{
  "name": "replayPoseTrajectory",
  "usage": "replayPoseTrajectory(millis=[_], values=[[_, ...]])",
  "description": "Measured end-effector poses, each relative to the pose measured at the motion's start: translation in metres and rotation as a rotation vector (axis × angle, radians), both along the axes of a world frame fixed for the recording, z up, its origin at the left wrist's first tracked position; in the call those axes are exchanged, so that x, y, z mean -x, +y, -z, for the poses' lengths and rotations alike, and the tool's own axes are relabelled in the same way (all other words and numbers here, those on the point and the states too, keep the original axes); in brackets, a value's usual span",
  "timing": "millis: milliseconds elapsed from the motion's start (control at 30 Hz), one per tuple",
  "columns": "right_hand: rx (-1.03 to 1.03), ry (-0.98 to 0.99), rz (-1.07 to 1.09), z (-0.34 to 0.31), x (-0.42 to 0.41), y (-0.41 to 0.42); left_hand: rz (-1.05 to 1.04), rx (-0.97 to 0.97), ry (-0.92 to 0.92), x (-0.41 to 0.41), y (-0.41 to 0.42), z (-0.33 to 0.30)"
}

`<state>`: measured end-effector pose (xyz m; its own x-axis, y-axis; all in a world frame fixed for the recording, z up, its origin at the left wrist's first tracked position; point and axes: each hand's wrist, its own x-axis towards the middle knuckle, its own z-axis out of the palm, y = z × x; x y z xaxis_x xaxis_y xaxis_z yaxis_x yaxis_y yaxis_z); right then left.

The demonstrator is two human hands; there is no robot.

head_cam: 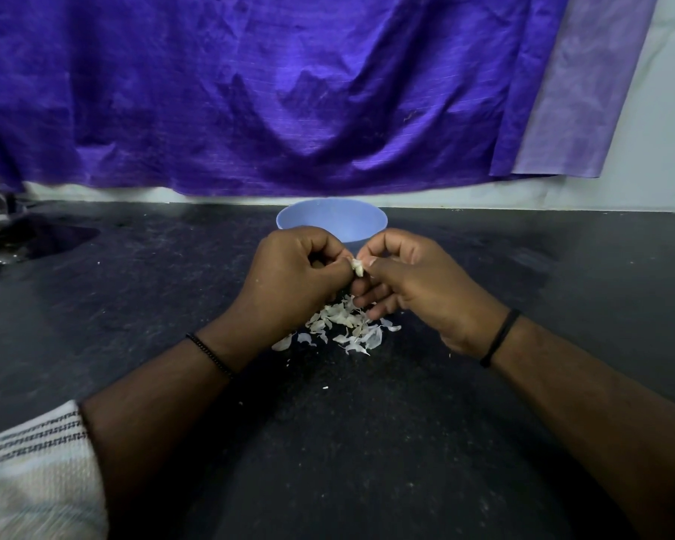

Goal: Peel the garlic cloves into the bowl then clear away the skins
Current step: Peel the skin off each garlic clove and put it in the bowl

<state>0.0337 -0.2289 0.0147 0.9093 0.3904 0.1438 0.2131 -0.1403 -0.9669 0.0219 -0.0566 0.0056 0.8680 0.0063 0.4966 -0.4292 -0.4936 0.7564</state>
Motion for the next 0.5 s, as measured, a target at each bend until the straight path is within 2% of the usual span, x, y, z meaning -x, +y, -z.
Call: replayPoseTrajectory(millis=[500], values=[[-0.006,-0.133,0.04,0.0057,-0.0061,-0.0003,0.045,0.021,0.072,-0.0013,0.0013,-0.0017]])
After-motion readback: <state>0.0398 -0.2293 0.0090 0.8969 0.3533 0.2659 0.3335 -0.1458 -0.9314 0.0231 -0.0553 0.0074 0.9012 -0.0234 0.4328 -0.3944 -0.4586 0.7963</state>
